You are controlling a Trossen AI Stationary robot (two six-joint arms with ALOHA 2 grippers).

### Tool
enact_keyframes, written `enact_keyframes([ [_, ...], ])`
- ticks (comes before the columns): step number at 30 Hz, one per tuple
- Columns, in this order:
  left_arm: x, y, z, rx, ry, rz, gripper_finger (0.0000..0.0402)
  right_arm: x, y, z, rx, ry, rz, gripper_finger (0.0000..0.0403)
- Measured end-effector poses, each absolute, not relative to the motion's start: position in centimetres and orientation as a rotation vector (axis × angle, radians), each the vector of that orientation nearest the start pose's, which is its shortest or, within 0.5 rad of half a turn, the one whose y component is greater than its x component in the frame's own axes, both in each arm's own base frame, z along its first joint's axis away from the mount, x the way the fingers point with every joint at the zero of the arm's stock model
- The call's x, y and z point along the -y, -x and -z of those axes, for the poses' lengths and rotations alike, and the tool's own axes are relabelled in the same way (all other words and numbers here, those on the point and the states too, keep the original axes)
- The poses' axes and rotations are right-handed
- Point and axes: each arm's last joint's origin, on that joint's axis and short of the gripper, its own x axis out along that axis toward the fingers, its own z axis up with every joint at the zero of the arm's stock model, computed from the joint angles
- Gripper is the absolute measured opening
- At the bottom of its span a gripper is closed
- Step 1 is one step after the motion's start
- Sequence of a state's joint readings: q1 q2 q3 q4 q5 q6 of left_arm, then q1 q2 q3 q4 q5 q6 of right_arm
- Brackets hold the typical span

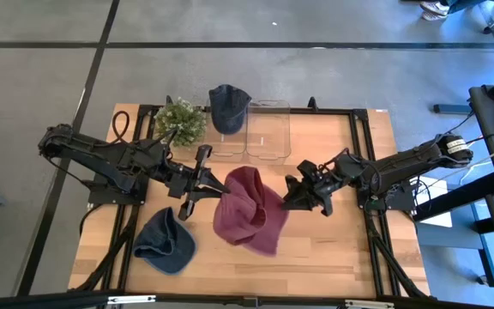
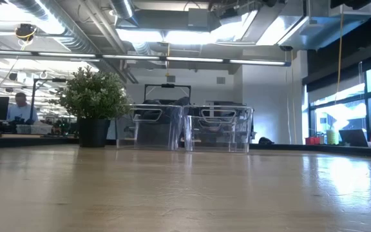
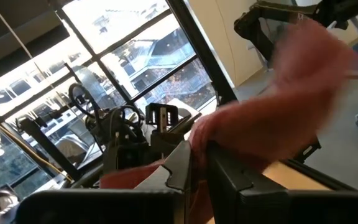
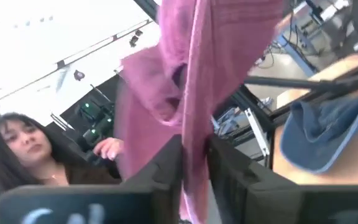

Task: Pick & Place hat
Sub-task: Put the red cap into the right transparent bin

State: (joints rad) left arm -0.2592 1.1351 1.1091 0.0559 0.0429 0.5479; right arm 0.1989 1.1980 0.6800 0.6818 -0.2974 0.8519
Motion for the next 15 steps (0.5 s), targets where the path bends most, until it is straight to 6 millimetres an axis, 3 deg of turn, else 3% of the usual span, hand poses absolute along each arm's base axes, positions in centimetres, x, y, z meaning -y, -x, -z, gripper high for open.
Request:
enact_keyframes([
  [4, 6.6, -24.3, -39.9, 0.111, -0.537, 0.285, 0.0026, -5.6, -25.5, -29.5, -0.041, -0.762, -0.516, 0.013],
  [8, 6.4, -24.3, -40.1, 0.093, -0.538, 0.229, 0.0026, -3.7, -25.3, -29.5, -0.057, -0.747, -0.459, 0.0177],
  [15, 5.0, -24.2, -42.2, 0.11, -0.551, 0.145, 0.0026, 0.0, -22.8, -30.0, -0.106, -0.643, -0.186, 0.0208],
])
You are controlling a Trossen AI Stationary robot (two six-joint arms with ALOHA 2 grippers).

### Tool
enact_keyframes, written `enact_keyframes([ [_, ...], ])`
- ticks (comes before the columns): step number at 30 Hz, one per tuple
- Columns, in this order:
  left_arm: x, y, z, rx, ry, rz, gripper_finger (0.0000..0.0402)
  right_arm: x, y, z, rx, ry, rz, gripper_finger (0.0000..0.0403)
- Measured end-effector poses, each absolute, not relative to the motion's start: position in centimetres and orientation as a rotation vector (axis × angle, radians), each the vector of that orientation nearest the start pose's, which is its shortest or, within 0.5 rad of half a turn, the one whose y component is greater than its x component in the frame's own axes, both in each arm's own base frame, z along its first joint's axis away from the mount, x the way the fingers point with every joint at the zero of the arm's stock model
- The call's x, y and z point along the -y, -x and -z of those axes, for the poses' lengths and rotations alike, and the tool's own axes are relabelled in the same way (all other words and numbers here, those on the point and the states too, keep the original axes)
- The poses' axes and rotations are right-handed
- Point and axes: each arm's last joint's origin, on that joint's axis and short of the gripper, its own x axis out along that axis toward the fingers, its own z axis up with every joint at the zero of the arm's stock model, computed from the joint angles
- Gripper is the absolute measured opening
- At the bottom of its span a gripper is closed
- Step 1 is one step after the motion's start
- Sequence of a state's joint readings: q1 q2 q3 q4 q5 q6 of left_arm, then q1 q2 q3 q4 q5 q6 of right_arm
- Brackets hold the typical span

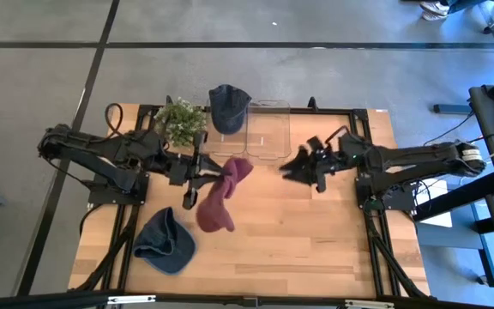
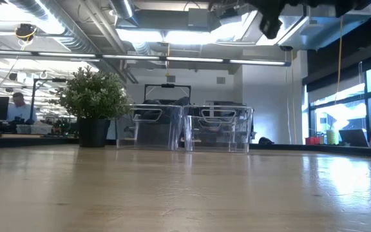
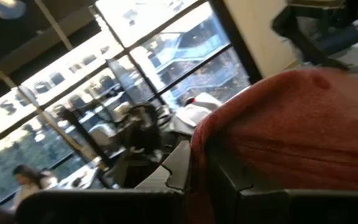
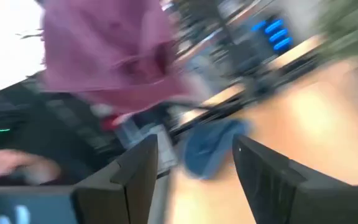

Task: Pick & Place hat
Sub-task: Put the red cap into the right transparent bin

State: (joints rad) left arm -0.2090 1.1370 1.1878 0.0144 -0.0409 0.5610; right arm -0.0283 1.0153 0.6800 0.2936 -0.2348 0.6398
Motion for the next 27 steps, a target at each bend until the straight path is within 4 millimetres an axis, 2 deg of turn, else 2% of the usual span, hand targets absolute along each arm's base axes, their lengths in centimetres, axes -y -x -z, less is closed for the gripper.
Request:
enact_keyframes([
  [3, 3.8, -24.9, -42.6, 0.062, -0.553, 0.086, 0.0026, 0.8, -21.2, -30.7, -0.06, -0.516, -0.026, 0.0209],
  [7, 1.4, -27.0, -42.7, -0.038, -0.514, 0.007, 0.0026, 1.3, -19.5, -32.0, 0.033, -0.381, 0.123, 0.021],
  [12, -2.8, -30.9, -42.0, -0.234, -0.432, -0.194, 0.0026, 1.4, -18.3, -32.9, 0.083, -0.28, 0.169, 0.021],
  [16, -6.5, -33.4, -41.5, -0.363, -0.372, -0.375, 0.0026, 1.4, -18.3, -32.8, 0.072, -0.244, 0.171, 0.021],
  [21, -10.3, -36.2, -39.6, -0.482, -0.325, -0.45, 0.0026, 1.4, -18.3, -31.8, -0.024, -0.208, 0.211, 0.021],
  [27, -14.0, -38.2, -36.4, -0.624, -0.286, -0.533, 0.0026, 1.6, -18.2, -31.1, -0.092, -0.223, 0.268, 0.021],
])
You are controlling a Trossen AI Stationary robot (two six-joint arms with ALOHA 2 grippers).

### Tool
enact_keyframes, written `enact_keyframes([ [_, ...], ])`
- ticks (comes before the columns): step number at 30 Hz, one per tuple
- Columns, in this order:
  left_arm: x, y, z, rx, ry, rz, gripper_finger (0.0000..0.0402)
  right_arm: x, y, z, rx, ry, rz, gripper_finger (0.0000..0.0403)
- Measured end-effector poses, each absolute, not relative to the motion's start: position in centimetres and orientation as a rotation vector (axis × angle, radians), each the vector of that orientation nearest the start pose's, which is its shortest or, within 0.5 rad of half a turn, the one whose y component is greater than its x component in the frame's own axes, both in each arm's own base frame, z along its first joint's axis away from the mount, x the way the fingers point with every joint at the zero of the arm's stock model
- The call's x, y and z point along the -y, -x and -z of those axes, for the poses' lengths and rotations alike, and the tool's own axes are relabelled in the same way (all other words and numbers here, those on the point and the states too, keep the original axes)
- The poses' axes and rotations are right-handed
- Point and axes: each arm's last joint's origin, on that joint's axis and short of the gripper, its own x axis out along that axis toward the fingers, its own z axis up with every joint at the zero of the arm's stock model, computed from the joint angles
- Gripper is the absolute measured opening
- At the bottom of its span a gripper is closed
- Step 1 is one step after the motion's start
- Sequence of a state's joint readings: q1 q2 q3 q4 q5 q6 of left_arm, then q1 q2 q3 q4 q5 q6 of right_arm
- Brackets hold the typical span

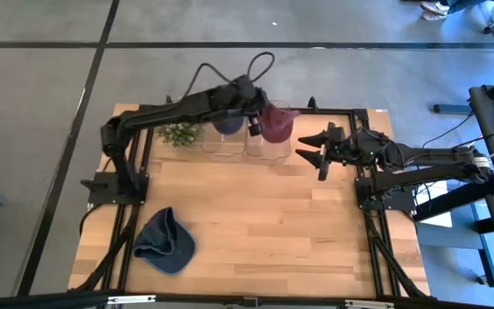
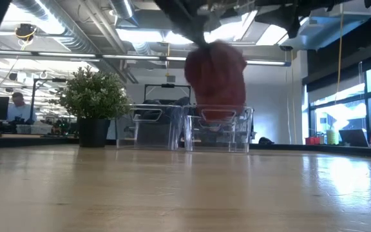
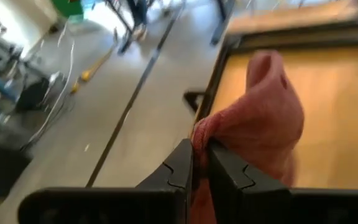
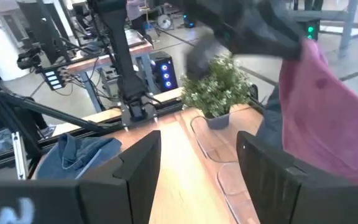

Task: Pick & Place hat
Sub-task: Put the red cap into the right transparent bin

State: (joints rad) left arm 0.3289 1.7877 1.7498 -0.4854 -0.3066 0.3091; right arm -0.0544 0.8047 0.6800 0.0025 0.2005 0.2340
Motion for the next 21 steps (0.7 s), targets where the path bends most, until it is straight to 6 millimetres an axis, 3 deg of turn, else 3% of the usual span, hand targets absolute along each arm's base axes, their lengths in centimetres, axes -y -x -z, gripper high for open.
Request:
enact_keyframes([
  [5, -16.3, -39.0, -33.7, -0.732, -0.315, -0.585, 0.0027, 1.6, -18.2, -31.1, -0.09, -0.229, 0.284, 0.021],
  [12, -18.7, -39.5, -31.4, -0.809, -0.369, -0.589, 0.0027, 1.7, -18.2, -31.1, -0.083, -0.244, 0.314, 0.021],
  [21, -20.5, -39.6, -31.2, -0.786, -0.454, -0.596, 0.0032, 2.0, -18.1, -31.1, -0.071, -0.234, 0.415, 0.021],
])
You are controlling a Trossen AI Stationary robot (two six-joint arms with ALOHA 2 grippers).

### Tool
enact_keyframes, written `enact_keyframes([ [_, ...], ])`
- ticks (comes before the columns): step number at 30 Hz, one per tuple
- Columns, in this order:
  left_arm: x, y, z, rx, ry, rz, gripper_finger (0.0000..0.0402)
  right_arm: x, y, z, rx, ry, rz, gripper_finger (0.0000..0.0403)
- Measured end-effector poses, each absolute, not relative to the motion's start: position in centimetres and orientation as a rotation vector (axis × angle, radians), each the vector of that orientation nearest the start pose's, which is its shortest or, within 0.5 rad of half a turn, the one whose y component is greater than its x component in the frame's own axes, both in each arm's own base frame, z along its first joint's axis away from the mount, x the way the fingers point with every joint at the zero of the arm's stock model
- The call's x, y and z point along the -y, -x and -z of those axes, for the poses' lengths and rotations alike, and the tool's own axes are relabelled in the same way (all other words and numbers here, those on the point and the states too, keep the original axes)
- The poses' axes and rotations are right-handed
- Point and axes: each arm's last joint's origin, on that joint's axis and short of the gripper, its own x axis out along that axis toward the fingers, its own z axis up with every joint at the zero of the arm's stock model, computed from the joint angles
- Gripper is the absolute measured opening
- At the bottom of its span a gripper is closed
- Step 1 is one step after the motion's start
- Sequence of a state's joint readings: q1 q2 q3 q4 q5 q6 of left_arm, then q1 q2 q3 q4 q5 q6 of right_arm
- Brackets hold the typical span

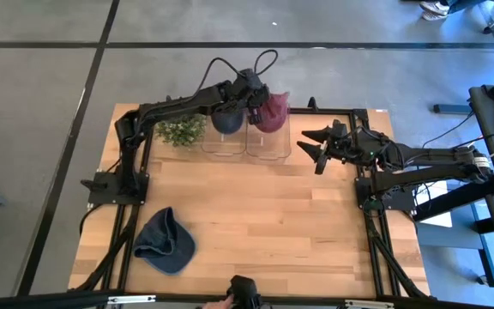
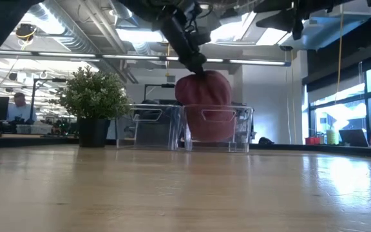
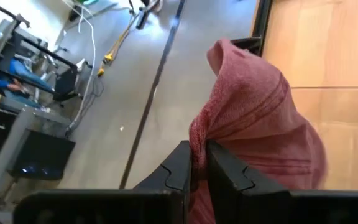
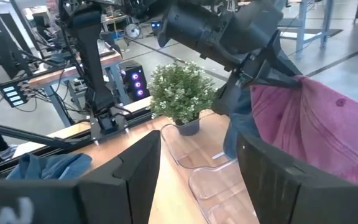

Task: Pick & Place hat
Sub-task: Put the red cap into the right transparent bin

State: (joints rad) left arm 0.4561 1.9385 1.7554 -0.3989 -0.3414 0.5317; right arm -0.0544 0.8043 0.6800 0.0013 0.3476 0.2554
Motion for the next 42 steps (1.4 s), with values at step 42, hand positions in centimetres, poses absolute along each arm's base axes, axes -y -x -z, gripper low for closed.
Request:
enact_keyframes([
  [42, -21.8, -41.8, -29.3, -0.752, -0.744, -0.472, 0.0064, 2.1, -18.0, -30.7, -0.111, -0.196, 0.472, 0.021],
])
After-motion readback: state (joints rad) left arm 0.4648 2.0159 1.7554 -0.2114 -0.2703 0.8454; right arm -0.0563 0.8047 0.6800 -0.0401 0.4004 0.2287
